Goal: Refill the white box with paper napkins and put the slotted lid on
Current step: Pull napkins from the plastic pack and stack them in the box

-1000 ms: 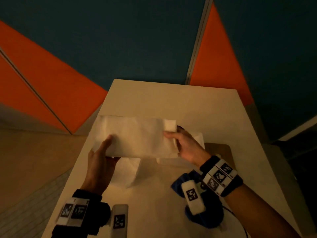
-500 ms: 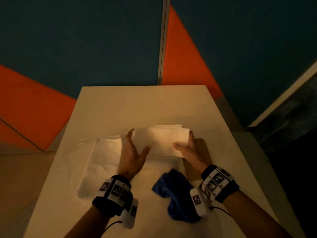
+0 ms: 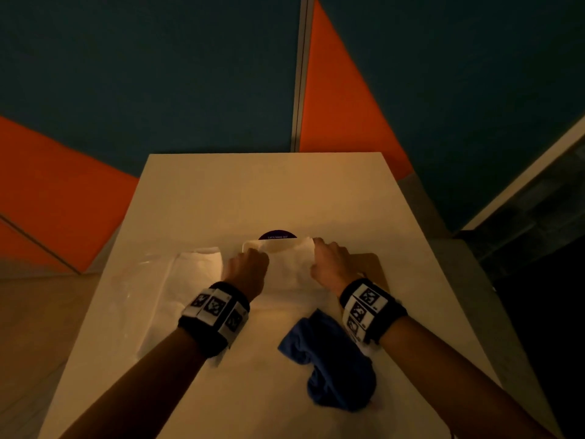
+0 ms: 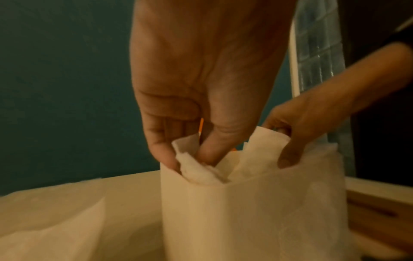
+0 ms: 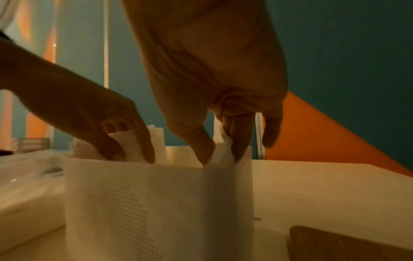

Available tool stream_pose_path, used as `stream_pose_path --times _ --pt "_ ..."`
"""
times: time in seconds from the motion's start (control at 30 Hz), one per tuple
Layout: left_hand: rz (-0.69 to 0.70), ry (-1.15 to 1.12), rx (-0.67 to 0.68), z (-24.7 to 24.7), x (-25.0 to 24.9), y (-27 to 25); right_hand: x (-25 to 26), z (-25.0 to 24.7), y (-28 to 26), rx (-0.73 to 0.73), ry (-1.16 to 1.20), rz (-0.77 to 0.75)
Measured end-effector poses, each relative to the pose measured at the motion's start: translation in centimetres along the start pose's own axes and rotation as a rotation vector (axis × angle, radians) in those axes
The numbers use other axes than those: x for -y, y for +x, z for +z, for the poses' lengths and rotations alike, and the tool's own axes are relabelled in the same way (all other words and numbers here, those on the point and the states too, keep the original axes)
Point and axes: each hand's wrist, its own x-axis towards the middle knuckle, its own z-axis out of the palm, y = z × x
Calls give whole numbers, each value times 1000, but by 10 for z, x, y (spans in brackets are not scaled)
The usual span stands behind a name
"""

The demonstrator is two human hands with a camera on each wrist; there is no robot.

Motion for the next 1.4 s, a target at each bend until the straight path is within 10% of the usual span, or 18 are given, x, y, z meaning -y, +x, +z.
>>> stream_pose_path --times 0.17,0.47,0.7,1.0,1.17,1.27,1.4 --pt "97 370 69 4 -2 15 2 1 4 -9 -206 -86" --pt "185 319 -75 -10 -4 11 3 27 8 -237 -413 -161" --pt "154 484 218 -5 -16 18 0 18 8 -28 -523 -203" --pt "202 572 272 11 -12 29 -11 31 12 -143 -538 -327" --pt "206 500 295 3 -10 23 -1 20 12 77 -709 -289" --pt "208 188 164 -11 3 10 2 11 10 160 -729 -268" --pt "13 -483 -414 -21 39 -34 12 -10 0 153 -673 -275"
